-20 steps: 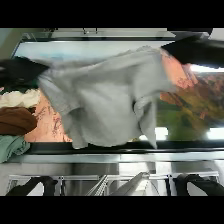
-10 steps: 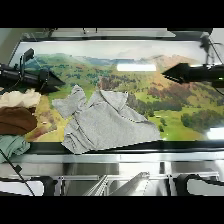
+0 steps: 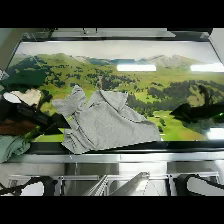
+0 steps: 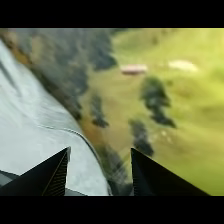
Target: Fold the shirts.
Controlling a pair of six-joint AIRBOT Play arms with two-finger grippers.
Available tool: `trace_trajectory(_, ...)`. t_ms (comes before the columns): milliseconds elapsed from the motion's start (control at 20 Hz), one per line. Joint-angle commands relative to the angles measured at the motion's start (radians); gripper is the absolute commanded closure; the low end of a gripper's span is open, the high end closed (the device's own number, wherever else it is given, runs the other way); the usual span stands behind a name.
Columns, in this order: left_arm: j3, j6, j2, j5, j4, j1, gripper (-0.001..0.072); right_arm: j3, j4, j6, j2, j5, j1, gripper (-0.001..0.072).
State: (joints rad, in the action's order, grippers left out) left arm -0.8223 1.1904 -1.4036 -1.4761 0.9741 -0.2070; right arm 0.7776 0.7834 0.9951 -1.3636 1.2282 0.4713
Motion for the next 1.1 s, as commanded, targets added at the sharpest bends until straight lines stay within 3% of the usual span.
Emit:
trace_trajectory(0,0.135,0.008,0.005,0.113,0.099,0.029,0.0010,-0.115,0.017,-0.024,-0.064,-0.054,-0.011,0.0276)
trace_trajectory(250,0.009,-0.014,-0.097,0.164,0.036,0.039,0.0012,-0.116,-0.053,-0.068,-0.158,-0.053,-0.117,0.0276)
trace_trajectory(450,-0.151,-0.014,-0.135,-0.005,0.022,0.040,0.0010,-0.115,-0.080,-0.074,-0.169,-0.047,-0.206,0.0277)
trace_trajectory(550,-0.208,0.000,-0.134,-0.108,0.028,0.037,0.0010,-0.115,-0.182,-0.129,-0.169,-0.023,-0.228,0.0289)
trace_trajectory(600,-0.227,0.008,-0.135,-0.146,0.029,0.037,0.0010,-0.115,-0.233,-0.155,-0.169,-0.014,-0.238,0.0316)
trace_trajectory(650,-0.238,0.008,-0.135,-0.153,0.029,0.038,0.0010,-0.115,-0.267,-0.162,-0.169,-0.013,-0.246,0.0576)
trace_trajectory(700,-0.243,0.008,-0.135,-0.151,0.029,0.038,0.0010,-0.115,-0.287,-0.163,-0.169,-0.019,-0.253,0.0697)
trace_trajectory(1050,-0.241,0.007,-0.143,-0.090,0.030,0.058,0.0010,-0.115,-0.304,-0.181,-0.169,-0.020,-0.259,0.0699)
